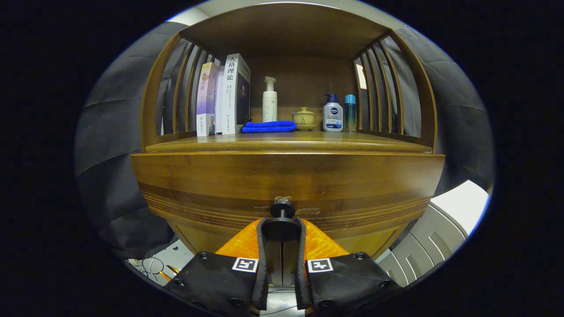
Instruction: Pull open the drawer, take out the items inside it, and place them on the countertop above the cabinet.
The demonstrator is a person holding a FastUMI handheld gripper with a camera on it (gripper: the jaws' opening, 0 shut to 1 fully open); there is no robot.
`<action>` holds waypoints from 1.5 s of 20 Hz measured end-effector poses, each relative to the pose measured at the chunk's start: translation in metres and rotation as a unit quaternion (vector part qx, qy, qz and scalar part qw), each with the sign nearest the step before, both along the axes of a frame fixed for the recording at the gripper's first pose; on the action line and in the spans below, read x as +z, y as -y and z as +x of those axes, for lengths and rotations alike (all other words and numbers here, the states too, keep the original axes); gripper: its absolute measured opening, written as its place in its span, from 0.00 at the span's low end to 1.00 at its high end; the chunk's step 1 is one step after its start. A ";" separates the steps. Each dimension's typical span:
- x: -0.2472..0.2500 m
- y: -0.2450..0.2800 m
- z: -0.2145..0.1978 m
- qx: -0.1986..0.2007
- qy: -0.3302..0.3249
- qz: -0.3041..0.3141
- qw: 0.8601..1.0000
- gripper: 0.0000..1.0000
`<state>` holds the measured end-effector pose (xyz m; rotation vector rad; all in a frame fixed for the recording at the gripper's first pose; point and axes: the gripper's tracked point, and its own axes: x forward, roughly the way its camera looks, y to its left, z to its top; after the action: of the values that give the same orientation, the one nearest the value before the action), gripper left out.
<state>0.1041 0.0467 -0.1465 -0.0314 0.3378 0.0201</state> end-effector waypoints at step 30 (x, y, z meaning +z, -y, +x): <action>0.006 -0.003 -0.082 0.033 0.009 -0.024 0.999 0.26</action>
<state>0.0219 0.0502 -0.1410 -0.0897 0.3194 0.0764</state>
